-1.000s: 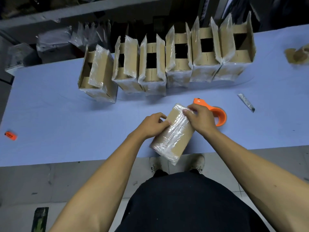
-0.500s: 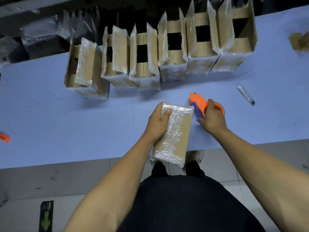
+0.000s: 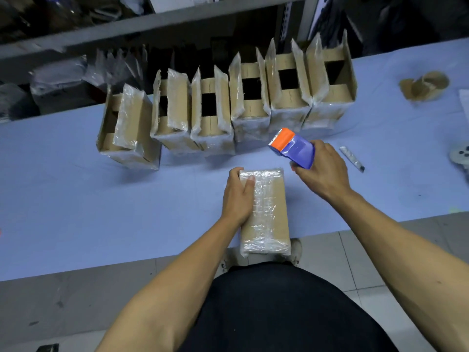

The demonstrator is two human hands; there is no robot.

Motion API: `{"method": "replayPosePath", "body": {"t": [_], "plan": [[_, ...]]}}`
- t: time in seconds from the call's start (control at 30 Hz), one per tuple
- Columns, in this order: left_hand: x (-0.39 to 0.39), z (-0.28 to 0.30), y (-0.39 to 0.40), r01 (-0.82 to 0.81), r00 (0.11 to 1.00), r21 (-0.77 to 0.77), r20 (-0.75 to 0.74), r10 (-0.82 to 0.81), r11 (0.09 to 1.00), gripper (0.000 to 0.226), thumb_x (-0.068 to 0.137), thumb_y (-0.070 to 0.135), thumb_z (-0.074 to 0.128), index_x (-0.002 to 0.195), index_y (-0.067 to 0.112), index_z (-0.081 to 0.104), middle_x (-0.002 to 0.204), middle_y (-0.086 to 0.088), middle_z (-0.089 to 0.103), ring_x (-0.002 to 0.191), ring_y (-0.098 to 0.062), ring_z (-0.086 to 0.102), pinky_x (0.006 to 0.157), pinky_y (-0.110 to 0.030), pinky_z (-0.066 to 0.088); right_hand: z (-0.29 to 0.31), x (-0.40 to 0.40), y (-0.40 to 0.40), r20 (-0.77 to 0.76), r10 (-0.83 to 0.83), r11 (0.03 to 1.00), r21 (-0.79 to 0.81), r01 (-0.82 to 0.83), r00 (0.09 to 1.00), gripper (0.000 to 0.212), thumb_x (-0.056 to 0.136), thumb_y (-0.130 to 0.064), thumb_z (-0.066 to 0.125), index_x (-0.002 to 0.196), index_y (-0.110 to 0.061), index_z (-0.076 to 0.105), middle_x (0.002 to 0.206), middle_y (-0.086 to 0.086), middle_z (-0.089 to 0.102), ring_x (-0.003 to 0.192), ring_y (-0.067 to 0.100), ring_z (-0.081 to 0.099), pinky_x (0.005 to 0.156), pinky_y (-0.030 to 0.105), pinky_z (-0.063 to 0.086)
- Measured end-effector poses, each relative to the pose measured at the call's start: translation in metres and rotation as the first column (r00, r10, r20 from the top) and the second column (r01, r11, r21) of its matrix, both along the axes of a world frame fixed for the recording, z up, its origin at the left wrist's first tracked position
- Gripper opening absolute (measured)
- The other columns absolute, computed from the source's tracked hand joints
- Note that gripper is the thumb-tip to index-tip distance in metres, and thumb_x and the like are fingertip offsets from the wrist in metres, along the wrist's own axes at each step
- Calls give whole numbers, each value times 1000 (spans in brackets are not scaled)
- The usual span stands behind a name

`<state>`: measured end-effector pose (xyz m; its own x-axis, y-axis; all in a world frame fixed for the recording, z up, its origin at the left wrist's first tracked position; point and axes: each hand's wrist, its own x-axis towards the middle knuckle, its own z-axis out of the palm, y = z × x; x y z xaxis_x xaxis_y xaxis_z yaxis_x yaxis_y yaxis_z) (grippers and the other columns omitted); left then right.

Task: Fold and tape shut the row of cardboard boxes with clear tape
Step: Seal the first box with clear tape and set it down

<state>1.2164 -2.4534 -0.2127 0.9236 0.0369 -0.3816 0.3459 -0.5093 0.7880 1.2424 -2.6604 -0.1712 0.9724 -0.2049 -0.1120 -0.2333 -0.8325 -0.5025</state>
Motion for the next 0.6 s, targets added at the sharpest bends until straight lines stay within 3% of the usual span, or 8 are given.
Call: {"method": "replayPosePath", "body": {"t": [0.1,0.2,0.27,0.33,0.43,0.6], "plan": [[9,10,5,-28,996,14,80,27,999,52,106,38,45,152,16,36,156,-4,39,141,-20,38,110,-29,31,12,0,-3,100,52,996,70,-59,994,42,76,-37,75,108,-19,55,101,0,60,90,23,55,68,33,41],[36,39,3,-60,978,-98,194,79,993,41,107,39,44,139,16,55,142,-3,54,132,-18,49,106,-28,37,24,-1,-7,200,151,972,146,-182,968,46,74,-36,81,108,-20,54,98,-7,54,87,18,52,68,30,38],[51,61,-3,-30,998,-325,48,49,945,32,107,42,42,115,22,65,117,2,67,112,-17,62,95,-36,50,32,-2,-6,230,191,955,181,-235,954,49,74,-37,83,110,-20,53,99,-6,55,86,16,52,67,25,39],[56,76,-6,-34,993,-517,-115,-31,855,34,106,45,42,103,22,68,98,3,75,95,-16,70,79,-31,57,38,-1,-4,238,214,941,210,-265,947,53,74,-38,84,113,-19,53,102,-3,57,86,18,54,70,28,45],[57,83,-8,-85,986,-609,-168,-23,789,33,105,40,49,101,14,70,88,-3,75,87,-17,72,77,-32,57,46,-2,1,247,233,929,229,-290,941,55,74,-39,84,115,-17,53,104,1,59,87,21,56,74,39,51],[56,86,-1,-218,963,-695,-267,36,685,20,102,26,58,86,19,67,81,0,75,83,-17,70,78,-38,58,55,-5,-2,242,269,914,240,-327,932,58,74,-33,84,120,-17,53,109,0,60,94,21,57,81,46,54]]}}
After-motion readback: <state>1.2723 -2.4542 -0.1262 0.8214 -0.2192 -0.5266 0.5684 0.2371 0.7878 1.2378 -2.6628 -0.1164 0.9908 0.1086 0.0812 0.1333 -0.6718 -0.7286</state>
